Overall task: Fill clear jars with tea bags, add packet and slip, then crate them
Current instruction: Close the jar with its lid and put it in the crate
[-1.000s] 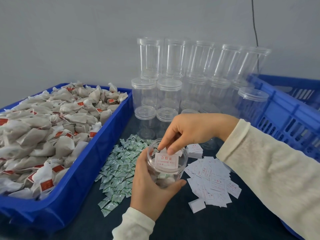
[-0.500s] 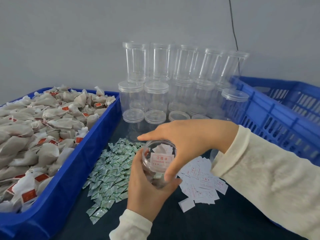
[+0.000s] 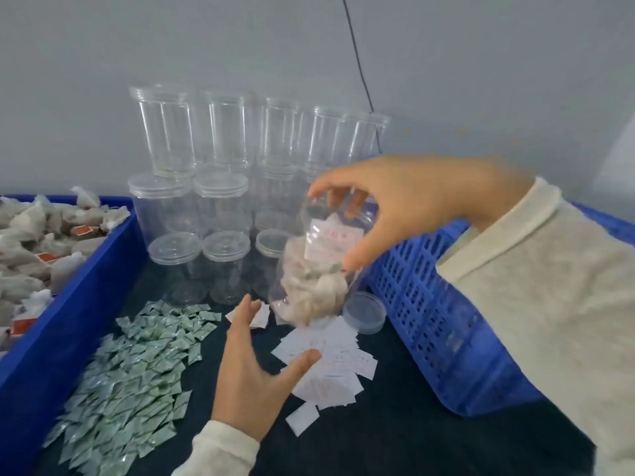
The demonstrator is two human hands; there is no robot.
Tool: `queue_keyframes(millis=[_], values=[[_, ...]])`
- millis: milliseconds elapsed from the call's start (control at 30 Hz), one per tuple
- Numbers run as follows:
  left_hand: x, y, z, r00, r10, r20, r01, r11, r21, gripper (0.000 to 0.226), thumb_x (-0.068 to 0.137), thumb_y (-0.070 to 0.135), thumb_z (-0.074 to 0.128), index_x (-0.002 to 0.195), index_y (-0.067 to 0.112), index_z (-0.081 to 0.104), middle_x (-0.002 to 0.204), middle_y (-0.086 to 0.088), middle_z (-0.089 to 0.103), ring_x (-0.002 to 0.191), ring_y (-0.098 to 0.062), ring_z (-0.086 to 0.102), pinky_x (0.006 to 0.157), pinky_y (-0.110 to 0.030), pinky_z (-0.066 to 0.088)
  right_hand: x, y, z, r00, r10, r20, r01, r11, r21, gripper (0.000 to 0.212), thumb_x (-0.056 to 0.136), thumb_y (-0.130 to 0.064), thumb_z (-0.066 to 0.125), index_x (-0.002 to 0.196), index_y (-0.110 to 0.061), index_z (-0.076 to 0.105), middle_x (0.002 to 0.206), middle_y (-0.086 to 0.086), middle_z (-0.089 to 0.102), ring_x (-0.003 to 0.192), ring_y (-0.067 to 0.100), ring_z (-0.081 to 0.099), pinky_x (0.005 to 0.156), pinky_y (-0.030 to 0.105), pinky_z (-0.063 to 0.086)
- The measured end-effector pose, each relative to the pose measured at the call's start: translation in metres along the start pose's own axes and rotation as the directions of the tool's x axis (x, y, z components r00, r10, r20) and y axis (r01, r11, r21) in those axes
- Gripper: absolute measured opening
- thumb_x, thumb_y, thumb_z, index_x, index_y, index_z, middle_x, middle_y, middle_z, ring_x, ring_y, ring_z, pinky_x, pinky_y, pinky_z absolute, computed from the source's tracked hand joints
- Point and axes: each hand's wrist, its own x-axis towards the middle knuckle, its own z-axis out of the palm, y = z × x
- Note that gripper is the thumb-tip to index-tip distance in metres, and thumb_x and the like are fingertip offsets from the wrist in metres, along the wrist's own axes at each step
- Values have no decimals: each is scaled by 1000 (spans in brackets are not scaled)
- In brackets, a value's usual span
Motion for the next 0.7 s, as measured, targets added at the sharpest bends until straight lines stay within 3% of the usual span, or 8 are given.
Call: queue_keyframes(millis=[67,167,267,333,433,533,633,700], values=[[3,-5,5,1000,-19,2,19,999,51,100,57,57,70,144,29,31,137,16,45,125,4,40,104,-21,29,-22,19,-35,985,112,-132,-108,993,37,89,39,-75,68,122,-52,45,113,-22,56,99,3,61,80,19,46],[8,-7,12,1000,-2,-2,2,997,79,78,69,42,71,138,20,44,129,10,52,117,-8,48,100,-26,34,-54,55,-74,913,293,-282,-272,956,113,93,35,-70,69,122,-47,47,112,-16,57,96,18,65,79,30,50],[14,-6,19,1000,29,-9,-28,993,112,61,78,23,75,133,17,49,122,9,55,109,-9,52,95,-26,37,-78,103,-90,818,448,-360,-406,894,191,84,50,-50,79,128,-35,50,115,-2,59,91,16,62,69,28,49],[17,-4,22,999,37,-8,-36,993,117,57,81,17,74,132,16,50,120,9,56,106,-8,53,94,-25,38,-90,135,-91,750,548,-371,-490,837,245,71,66,-33,82,130,-27,52,117,4,61,87,15,62,71,28,49],[18,-2,28,999,53,-6,-52,991,121,55,82,15,73,131,14,50,118,9,56,105,-7,53,93,-24,37,-96,180,-79,668,660,-343,-579,751,316,65,72,-26,82,129,-21,53,117,12,62,96,24,62,73,33,53],[18,-2,32,999,50,-10,-48,992,118,54,81,14,72,130,16,51,116,11,58,101,4,53,91,-21,37,-84,213,-48,639,725,-256,-658,688,306,69,72,-29,83,132,-17,51,113,11,60,92,24,62,61,29,54],[19,-2,34,999,38,-11,-37,992,122,53,81,15,73,128,23,50,114,18,57,103,18,49,84,-15,39,-61,233,-6,667,735,-126,-709,677,198,74,71,-33,84,133,-16,48,104,2,55,79,16,61,55,29,55],[20,-2,34,999,29,-13,-27,992,121,53,81,15,73,127,25,50,114,20,57,102,16,49,81,-14,40,-44,240,19,699,713,-50,-706,700,110,68,76,-33,79,134,-16,46,104,-4,50,78,11,59,53,27,55]])
